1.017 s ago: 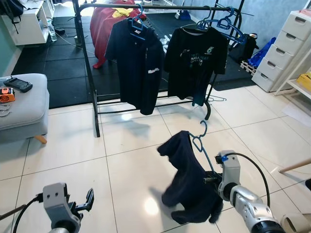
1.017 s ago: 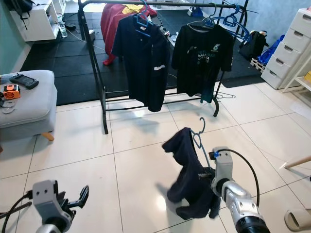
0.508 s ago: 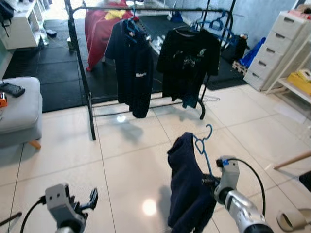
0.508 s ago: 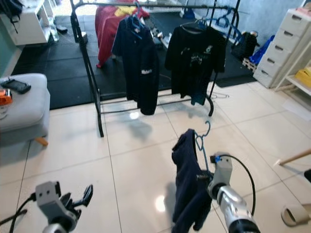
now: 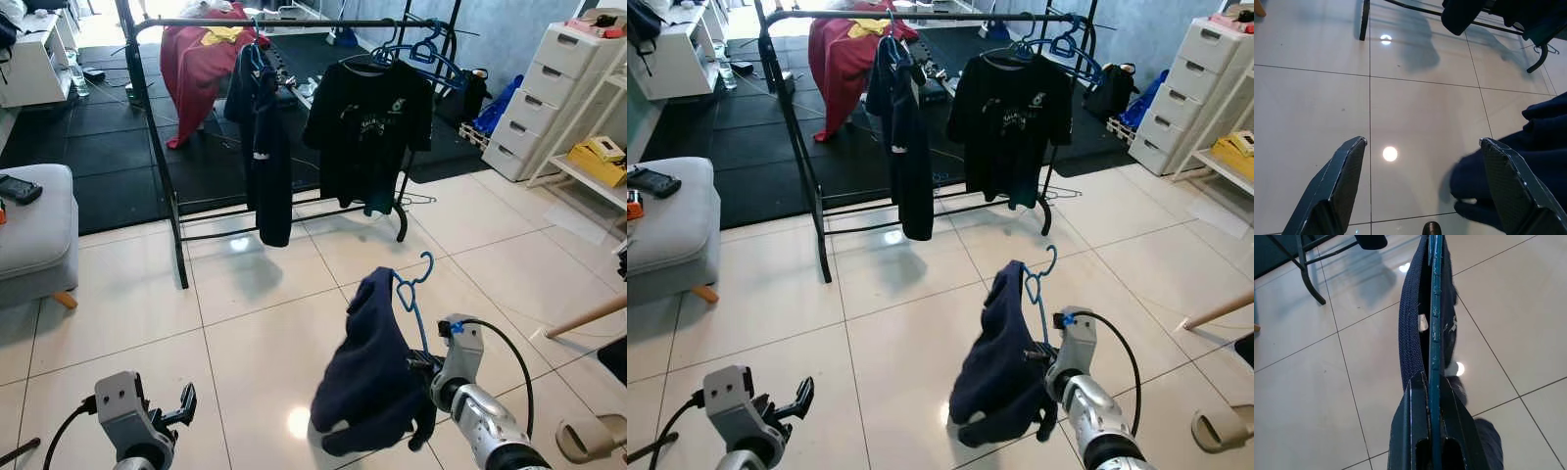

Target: Hang hanger

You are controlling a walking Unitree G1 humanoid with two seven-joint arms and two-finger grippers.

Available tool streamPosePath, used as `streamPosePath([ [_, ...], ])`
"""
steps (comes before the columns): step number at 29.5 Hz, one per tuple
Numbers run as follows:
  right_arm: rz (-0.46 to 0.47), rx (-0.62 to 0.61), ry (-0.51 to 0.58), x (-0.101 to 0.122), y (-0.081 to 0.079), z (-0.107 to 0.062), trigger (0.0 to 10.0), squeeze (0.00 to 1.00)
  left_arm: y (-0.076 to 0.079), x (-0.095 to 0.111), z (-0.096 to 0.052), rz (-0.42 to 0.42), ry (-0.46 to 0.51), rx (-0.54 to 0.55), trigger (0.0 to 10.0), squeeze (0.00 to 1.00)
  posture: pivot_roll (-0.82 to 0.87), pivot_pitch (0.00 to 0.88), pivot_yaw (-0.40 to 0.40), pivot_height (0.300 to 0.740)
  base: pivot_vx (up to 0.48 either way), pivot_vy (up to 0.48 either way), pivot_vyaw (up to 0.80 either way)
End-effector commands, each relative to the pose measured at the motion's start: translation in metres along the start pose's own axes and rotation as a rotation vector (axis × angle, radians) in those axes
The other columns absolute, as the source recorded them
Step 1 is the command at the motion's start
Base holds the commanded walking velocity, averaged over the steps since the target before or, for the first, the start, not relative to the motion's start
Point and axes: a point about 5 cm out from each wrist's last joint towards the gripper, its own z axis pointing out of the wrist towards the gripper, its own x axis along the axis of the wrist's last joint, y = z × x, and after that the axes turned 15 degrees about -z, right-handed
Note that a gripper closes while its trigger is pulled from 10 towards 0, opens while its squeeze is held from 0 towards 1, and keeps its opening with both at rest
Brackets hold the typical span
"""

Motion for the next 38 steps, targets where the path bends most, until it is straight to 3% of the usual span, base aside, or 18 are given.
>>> streamPosePath([
  [1, 0.001, -0.007, 0.029, 0.0022, 0.0011, 0.0002, 10.0, 0.00, -0.0073, -0.0026, -0.0021, 0.013, -0.015, 0.022, 10.0, 0.00, -0.13, 0.084, -0.028, 0.740, 0.000, 0.000, 0.00],
  [38, -0.001, 0.020, 0.037, 0.0004, -0.0004, 0.0003, 10.0, 0.00, -0.0107, -0.0023, -0.0058, 0.019, -0.003, 0.028, 10.0, 0.00, -0.10, 0.104, -0.043, 0.740, 0.000, 0.000, 0.00],
])
